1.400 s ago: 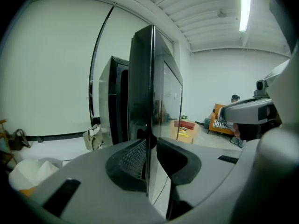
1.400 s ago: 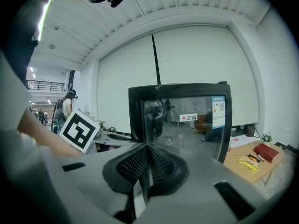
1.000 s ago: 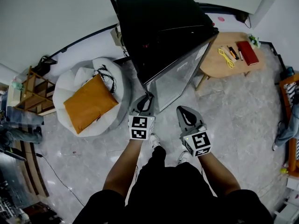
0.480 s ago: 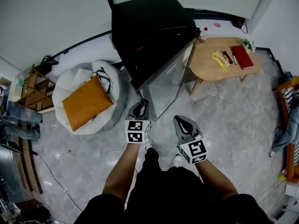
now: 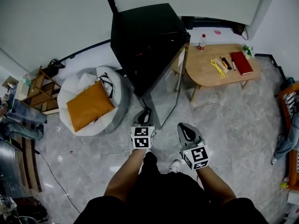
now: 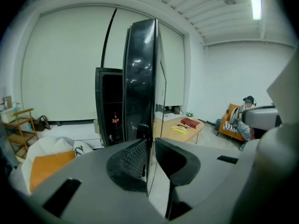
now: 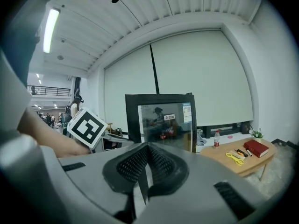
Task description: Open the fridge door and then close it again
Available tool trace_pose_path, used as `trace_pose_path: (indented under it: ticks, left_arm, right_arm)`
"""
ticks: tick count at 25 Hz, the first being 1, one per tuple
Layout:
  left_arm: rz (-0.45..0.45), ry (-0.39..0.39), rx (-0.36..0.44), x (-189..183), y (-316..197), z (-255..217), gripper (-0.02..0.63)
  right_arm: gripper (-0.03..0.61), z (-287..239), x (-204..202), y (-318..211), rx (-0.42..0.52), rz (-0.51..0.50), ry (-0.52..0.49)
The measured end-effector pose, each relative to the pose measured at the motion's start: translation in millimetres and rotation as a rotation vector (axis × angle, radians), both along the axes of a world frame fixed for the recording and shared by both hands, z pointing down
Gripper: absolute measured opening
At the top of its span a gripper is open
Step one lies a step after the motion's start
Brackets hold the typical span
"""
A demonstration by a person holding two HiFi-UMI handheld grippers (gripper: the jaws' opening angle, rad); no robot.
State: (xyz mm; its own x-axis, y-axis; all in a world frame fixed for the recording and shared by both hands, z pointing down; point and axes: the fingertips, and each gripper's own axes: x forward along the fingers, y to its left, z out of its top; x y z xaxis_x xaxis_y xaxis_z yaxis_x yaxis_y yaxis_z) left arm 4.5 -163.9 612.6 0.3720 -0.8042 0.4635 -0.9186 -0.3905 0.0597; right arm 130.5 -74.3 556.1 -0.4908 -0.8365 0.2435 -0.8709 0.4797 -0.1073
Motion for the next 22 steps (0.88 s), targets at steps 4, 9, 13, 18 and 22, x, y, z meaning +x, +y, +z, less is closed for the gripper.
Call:
trace_pose_path:
  ticks: [4, 9, 13, 18, 22]
  left_arm:
    - [-0.035, 0.023, 0.016, 18, 13, 1, 0.069]
    - [-0.022, 0.014, 0.037, 45, 29, 1, 0.071]
    - [0.005, 0.031, 0.047, 69, 40, 2, 0.107]
    - [-0.001, 0.051, 0.059, 88, 51, 0, 0.139]
    - [0.020, 0.067, 0.081, 109, 59, -2, 0.150]
  right_arm:
    - [0.018, 5, 20, 11, -0.007, 0.019, -0.002]
    - [0.018, 5, 43, 16, 0.003, 0.028, 0.007]
    - [0.018, 7, 56, 17, -0.008, 0.039, 0.022]
    - [0.018, -1, 63, 20, 0.006, 0.046, 0.040]
    - [0.018, -4, 79, 22, 0.013, 0.073, 0.054]
